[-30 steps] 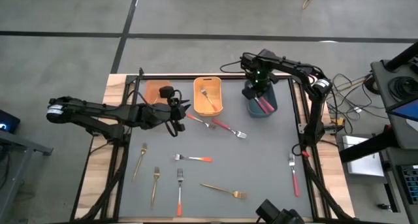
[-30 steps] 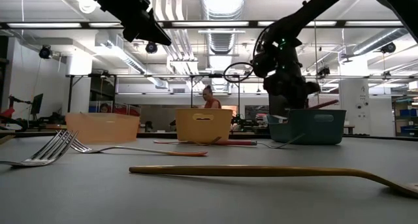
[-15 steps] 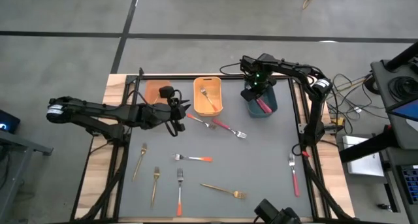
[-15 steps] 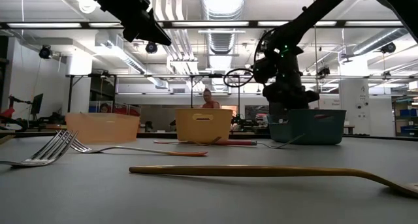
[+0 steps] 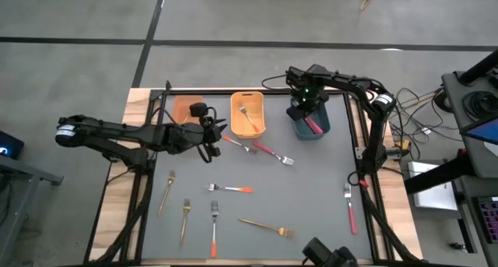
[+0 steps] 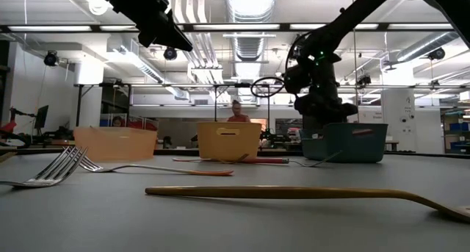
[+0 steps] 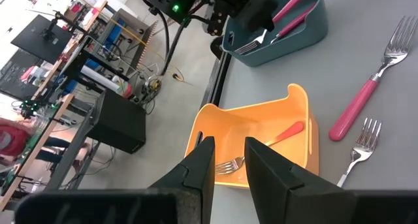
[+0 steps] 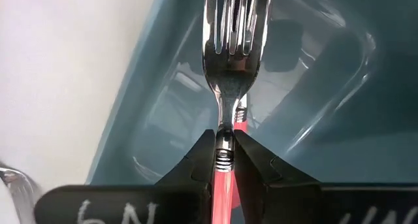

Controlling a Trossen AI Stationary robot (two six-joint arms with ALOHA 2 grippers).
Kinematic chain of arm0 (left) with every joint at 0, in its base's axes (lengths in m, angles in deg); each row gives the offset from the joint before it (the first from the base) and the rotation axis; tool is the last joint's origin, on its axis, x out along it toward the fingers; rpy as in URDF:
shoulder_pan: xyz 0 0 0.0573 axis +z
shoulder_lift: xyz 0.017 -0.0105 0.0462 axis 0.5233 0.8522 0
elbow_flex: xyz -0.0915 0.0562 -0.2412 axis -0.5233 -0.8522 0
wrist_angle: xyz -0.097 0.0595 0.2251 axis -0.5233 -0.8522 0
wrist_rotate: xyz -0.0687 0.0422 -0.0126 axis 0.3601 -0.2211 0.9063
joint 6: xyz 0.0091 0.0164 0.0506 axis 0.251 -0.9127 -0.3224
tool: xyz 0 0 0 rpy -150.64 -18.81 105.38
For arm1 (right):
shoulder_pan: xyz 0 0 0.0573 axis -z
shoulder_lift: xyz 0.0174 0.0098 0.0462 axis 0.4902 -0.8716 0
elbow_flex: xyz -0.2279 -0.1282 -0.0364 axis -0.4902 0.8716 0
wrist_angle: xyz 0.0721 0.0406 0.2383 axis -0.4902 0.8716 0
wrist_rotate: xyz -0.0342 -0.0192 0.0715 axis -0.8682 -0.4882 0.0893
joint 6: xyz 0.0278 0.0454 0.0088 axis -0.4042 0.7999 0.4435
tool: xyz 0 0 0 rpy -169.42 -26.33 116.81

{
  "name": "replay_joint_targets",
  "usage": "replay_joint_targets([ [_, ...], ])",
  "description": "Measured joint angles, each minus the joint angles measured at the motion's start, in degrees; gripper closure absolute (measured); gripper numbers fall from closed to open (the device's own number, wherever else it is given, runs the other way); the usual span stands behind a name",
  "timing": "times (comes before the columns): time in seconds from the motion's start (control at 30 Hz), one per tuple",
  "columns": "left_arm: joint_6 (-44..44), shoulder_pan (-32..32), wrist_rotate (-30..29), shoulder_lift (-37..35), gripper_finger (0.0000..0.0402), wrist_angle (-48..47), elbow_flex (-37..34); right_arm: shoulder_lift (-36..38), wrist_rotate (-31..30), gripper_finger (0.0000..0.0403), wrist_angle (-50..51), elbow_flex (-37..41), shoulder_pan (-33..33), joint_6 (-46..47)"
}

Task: Sort silverware by color (type)
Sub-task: Put the red fork into the blue bin

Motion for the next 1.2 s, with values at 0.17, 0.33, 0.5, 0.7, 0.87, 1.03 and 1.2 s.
replay_joint_targets([
  [0.17,0.0,0.0,0.0,0.0,0.0335,0.0,0.0,0.0,-2.2,0.0378,-1.2,2.0,0.0,1.0],
  [0.33,0.0,0.0,0.0,0.0,0.0335,0.0,0.0,0.0,-2.3,0.0378,-4.4,4.4,0.0,1.4],
  [0.5,0.0,0.0,0.0,0.0,0.0335,0.0,0.0,0.1,-2.3,0.0378,-6.8,6.2,0.0,1.8],
  [0.7,0.0,0.0,0.0,0.0,0.0335,0.0,0.0,0.1,-2.5,0.0378,-7.7,7.2,0.0,1.9],
  [0.87,0.0,0.1,0.0,0.0,0.0335,0.0,0.0,0.1,-2.4,0.0378,-9.3,7.2,0.0,1.9],
  [1.03,0.0,0.1,0.0,0.0,0.0335,0.0,0.0,0.1,-2.4,0.0378,-10.1,7.2,0.0,1.9],
  [1.2,0.0,0.3,0.0,0.0,0.0335,0.0,0.0,0.1,-2.4,0.0368,-10.1,7.2,0.0,1.9],
])
